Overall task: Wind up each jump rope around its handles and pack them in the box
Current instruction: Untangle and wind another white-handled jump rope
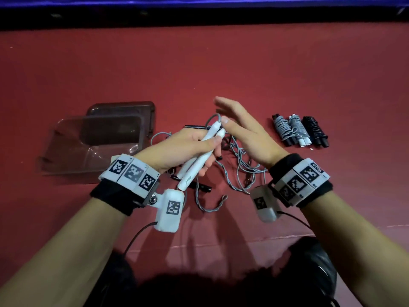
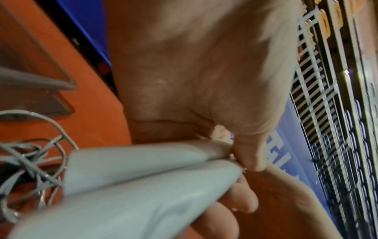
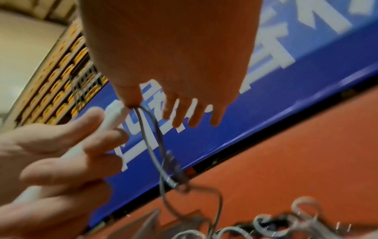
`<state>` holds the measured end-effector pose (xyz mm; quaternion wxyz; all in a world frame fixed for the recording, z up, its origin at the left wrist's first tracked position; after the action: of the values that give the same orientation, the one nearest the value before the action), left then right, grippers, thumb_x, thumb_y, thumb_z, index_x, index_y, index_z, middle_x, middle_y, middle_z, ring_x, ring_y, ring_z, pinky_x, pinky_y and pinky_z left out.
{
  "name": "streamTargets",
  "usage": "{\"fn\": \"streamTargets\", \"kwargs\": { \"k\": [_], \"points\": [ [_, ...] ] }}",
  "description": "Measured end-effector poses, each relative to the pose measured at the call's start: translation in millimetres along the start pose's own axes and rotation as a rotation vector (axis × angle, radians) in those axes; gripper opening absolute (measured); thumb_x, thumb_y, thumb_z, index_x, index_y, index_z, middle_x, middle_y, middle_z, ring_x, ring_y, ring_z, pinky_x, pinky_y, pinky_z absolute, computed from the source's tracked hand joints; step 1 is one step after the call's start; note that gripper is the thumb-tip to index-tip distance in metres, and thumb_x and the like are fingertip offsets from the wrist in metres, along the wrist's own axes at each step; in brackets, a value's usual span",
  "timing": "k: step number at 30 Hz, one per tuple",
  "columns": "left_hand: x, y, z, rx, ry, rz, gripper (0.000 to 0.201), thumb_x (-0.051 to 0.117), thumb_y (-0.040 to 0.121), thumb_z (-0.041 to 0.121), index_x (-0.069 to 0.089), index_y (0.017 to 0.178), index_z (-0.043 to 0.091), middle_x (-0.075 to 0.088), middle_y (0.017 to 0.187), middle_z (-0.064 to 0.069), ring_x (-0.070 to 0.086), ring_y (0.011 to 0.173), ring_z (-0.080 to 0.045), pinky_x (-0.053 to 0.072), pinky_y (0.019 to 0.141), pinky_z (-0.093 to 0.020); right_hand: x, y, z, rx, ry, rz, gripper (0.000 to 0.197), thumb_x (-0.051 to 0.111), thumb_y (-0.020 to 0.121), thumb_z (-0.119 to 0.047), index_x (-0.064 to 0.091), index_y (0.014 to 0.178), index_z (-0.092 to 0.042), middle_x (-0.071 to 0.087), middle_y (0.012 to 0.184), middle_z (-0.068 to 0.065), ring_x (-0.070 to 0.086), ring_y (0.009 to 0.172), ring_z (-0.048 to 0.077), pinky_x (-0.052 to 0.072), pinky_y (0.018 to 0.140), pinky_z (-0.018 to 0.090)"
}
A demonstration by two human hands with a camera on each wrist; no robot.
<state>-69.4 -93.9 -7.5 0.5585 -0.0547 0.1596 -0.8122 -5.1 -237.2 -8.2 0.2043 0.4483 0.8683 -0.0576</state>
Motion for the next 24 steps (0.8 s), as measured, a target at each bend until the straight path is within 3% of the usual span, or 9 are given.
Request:
{"fn": "streamTargets", "kwargs": {
  "k": [2, 4, 7, 11, 13, 15, 18, 22, 24],
  "points": [
    [-1, -5, 7, 0.035, -0.094, -0.012, 0.036, 0.058, 0.092, 0.044, 0.071, 0.089, 0.011, 0.064, 0.07, -0.009, 0.059, 0.057, -0.023, 0.051, 0.055, -0.028, 5, -4, -3, 0.062, 0.237, -0.015, 0.038, 0.045, 0.107, -0.033, 0.062, 0.127, -0.005, 0.072, 0.102, -0.003, 0.065, 0.095, 0.011, 0.051, 0.087, 0.026],
    [-5, -6, 9, 0.077, -0.16, 0.012, 0.033, 0.061, 0.089, 0.042, 0.075, 0.091, 0.012, 0.065, 0.072, -0.007, 0.058, 0.057, -0.02, 0.051, 0.057, -0.026, 7, -4, -3, 0.121, 0.376, -0.042, 0.057, 0.047, 0.103, -0.044, 0.063, 0.105, 0.011, 0.065, 0.08, 0.004, 0.059, 0.078, 0.018, 0.048, 0.078, 0.033],
    [-10, -6, 7, 0.09, -0.193, 0.061, 0.036, 0.064, 0.087, 0.039, 0.074, 0.099, 0.006, 0.058, 0.07, -0.001, 0.051, 0.054, -0.015, 0.046, 0.053, -0.021, 8, -5, -3, 0.122, 0.485, -0.085, 0.057, 0.055, 0.098, -0.048, 0.061, 0.105, 0.009, 0.059, 0.092, 0.018, 0.054, 0.09, 0.029, 0.044, 0.085, 0.044],
    [-11, -6, 5, 0.076, -0.223, 0.073, 0.032, 0.063, 0.091, 0.038, 0.074, 0.101, 0.01, 0.058, 0.073, 0.0, 0.051, 0.054, -0.014, 0.045, 0.052, -0.022, 7, -7, 1, 0.158, 0.574, -0.103, 0.028, 0.062, 0.095, -0.033, 0.058, 0.096, -0.005, 0.054, 0.095, 0.022, 0.056, 0.083, 0.033, 0.047, 0.075, 0.041],
    [-14, -5, 3, 0.073, -0.228, 0.119, 0.025, 0.065, 0.094, 0.033, 0.071, 0.105, 0.011, 0.062, 0.075, -0.002, 0.053, 0.057, -0.016, 0.046, 0.053, -0.023, 5, -6, 1, 0.16, 0.433, -0.083, 0.021, 0.058, 0.101, -0.027, 0.056, 0.094, -0.007, 0.061, 0.082, 0.021, 0.058, 0.057, 0.024, 0.044, 0.056, 0.033],
    [-18, -5, 0, 0.066, -0.195, 0.176, 0.018, 0.067, 0.096, 0.024, 0.067, 0.108, 0.01, 0.067, 0.078, -0.005, 0.056, 0.06, -0.02, 0.048, 0.056, -0.028, 2, -6, -2, 0.128, 0.263, -0.022, 0.021, 0.059, 0.103, -0.024, 0.057, 0.091, -0.007, 0.063, 0.067, 0.011, 0.045, 0.043, 0.014, 0.036, 0.044, 0.023],
    [-22, -7, -1, 0.084, -0.191, 0.225, 0.016, 0.063, 0.099, 0.019, 0.065, 0.108, 0.006, 0.066, 0.076, -0.004, 0.055, 0.058, -0.018, 0.048, 0.052, -0.025, -8, -6, -5, 0.086, 0.108, 0.072, 0.027, 0.065, 0.1, -0.027, 0.061, 0.088, -0.003, 0.057, 0.06, 0.004, 0.041, 0.046, 0.008, 0.035, 0.046, 0.017],
    [-45, -11, 8, 0.217, -0.392, 0.378, 0.015, 0.057, 0.101, 0.025, 0.063, 0.103, 0.011, 0.058, 0.072, 0.003, 0.047, 0.053, -0.012, 0.04, 0.046, -0.02, -19, -4, 7, 0.061, -0.327, 0.0, 0.034, 0.067, 0.095, -0.046, 0.065, 0.076, -0.018, 0.062, 0.058, -0.004, 0.052, 0.052, 0.014, 0.044, 0.055, 0.031],
    [-63, -15, 8, 0.235, -0.433, 0.478, 0.015, 0.058, 0.102, 0.026, 0.064, 0.102, 0.012, 0.058, 0.072, 0.004, 0.046, 0.053, -0.012, 0.038, 0.046, -0.02, -29, -6, 19, 0.046, -0.36, 0.063, 0.031, 0.063, 0.096, -0.048, 0.068, 0.076, -0.025, 0.064, 0.062, -0.007, 0.056, 0.057, 0.009, 0.046, 0.06, 0.033]
  ]
}}
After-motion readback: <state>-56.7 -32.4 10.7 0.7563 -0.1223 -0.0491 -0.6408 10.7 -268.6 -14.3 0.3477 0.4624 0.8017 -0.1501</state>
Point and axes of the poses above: each hand's wrist, its own y-axis towards the middle knuckle, its own x-axis out of the palm, z = x × y, the point moved 5 cm from there along y, towards the middle knuckle
